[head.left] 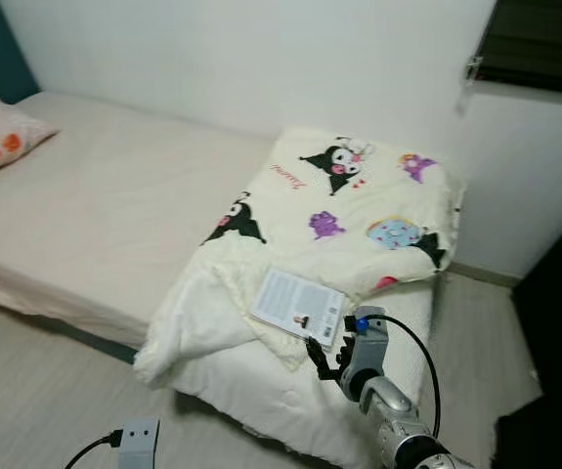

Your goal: Clean up the room

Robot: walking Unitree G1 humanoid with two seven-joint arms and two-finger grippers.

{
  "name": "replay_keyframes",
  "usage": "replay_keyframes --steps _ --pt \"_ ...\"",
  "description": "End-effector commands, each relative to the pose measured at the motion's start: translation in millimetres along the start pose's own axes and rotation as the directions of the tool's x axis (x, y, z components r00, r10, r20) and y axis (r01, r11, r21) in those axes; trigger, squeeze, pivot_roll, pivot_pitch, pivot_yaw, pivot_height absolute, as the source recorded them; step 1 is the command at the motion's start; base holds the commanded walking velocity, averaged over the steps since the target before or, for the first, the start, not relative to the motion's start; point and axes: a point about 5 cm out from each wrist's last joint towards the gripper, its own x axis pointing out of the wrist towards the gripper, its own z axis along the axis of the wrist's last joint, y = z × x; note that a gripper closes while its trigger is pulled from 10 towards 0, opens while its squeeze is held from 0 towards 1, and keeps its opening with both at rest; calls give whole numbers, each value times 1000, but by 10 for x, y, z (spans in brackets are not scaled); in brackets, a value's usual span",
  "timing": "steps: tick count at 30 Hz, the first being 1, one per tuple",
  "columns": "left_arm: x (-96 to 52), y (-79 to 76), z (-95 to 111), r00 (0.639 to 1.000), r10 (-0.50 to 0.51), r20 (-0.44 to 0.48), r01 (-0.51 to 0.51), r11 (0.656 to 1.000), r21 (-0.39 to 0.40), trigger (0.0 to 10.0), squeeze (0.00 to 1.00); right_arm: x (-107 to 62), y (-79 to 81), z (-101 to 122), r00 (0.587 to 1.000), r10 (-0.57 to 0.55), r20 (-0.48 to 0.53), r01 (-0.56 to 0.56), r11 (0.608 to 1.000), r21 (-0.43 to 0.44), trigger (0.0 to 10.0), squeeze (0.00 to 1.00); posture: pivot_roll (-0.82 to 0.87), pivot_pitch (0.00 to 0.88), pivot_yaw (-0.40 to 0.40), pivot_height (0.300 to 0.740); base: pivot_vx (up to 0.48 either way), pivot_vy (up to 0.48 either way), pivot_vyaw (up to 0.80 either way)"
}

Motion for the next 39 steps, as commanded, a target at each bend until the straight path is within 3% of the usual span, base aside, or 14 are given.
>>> replay_keyframes --steps 1,5,9,13,23,39 --pt "-13 45 -51 1000 5 -19 -5 1000 5 10000 0 -22 -34 -24 1000 -27 5 27 999 18 10000 0 -137 120 -22 740 0 0 706" --pt "-10 28 -48 999 -18 -26 18 1000 -7 10000 0 -16 -56 -17 998 -58 2 58 997 46 10000 0 -144 115 -17 740 0 -352 0" --pt "-3 -10 -49 998 -30 -48 32 999 32 10000 0 -8 -32 -31 999 -53 -13 53 998 34 10000 0 -151 117 -18 740 0 -469 0" --pt "4 -15 -13 1000 -15 -27 15 1000 -3 10000 0 -26 -11 -54 1000 -15 -6 15 1000 16 10000 0 -151 115 -19 740 0 -419 173" --pt "11 -25 16 999 -25 -25 24 1000 -16 10000 0 -42 -137 -71 989 -137 -47 138 990 11 10000 0 -158 109 -14 740 0 0 428" --pt "11 -10 20 1000 -12 -24 12 1000 -17 10000 0 9 -20 -54 997 -51 -63 57 995 84 10000 0 -158 114 -25 725 0 0 0"
